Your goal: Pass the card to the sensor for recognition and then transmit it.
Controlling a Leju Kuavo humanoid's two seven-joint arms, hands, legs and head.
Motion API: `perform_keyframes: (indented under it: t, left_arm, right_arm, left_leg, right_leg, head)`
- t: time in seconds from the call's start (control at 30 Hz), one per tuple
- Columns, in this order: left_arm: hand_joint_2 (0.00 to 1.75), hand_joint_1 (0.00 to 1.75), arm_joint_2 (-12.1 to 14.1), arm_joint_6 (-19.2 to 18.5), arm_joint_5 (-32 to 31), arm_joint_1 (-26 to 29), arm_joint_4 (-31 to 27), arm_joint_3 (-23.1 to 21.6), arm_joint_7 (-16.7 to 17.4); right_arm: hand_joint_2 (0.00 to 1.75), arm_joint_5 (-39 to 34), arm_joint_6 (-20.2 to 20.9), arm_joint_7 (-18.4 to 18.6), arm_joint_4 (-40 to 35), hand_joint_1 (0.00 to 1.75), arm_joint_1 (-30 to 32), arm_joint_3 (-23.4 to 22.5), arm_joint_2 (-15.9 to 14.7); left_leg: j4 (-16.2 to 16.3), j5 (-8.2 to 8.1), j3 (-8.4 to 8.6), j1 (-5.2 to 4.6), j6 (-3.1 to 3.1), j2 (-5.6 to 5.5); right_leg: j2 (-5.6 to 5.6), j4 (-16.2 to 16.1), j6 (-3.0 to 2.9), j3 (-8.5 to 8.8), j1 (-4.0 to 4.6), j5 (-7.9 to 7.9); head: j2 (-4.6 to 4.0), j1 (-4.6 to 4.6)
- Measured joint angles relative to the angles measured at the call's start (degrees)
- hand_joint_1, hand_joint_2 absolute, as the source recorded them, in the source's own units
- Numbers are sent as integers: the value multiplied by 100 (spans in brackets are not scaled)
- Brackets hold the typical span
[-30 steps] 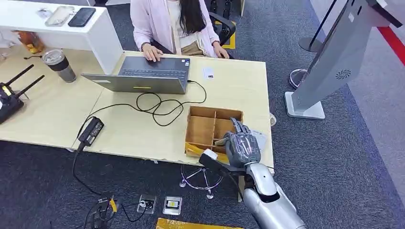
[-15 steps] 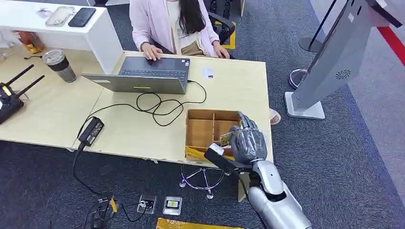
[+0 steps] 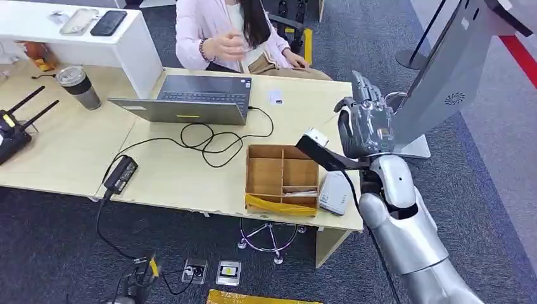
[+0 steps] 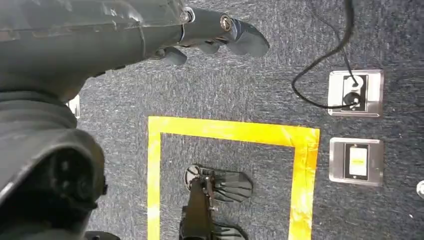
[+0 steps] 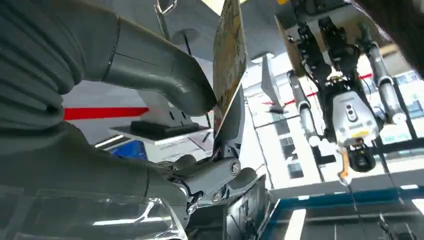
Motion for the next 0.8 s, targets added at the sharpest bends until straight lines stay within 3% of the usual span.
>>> perform_keyframes:
  t: [0.13,0.37,0.5,0.8]
  left_arm:
    - [0,0,-15,4,-131,-99,-2,-9,140]
    - [0,0,-114,7,-236,-237,-46,-37,188]
    - [0,0,-168,9,-234,-322,-46,-63,166]
    - [0,0,-184,59,-166,-327,-46,-92,168]
  right_arm:
    - [175,-107,-265,-212,267,175,-284,-4,162]
    - [175,-109,-778,-411,1461,175,-853,11,726]
    - [175,-100,-833,-463,1998,175,-1097,13,1071]
    - [175,-22,-833,-500,2651,175,-1243,20,1453]
  left_leg:
    - [-1,0,-3,0,0,0]
    - [-1,3,-9,2,-4,-7]
    - [-1,3,-7,3,-4,-4]
    - [-1,3,-10,2,-4,-4]
  right_leg:
    - [0,1,0,-1,0,0]
    - [-2,2,0,-4,4,0]
    - [0,2,-1,-4,4,0]
    - [-1,2,-2,-7,3,-1]
  head:
    - [0,-2]
    - [0,0]
    - [0,0]
    - [0,2]
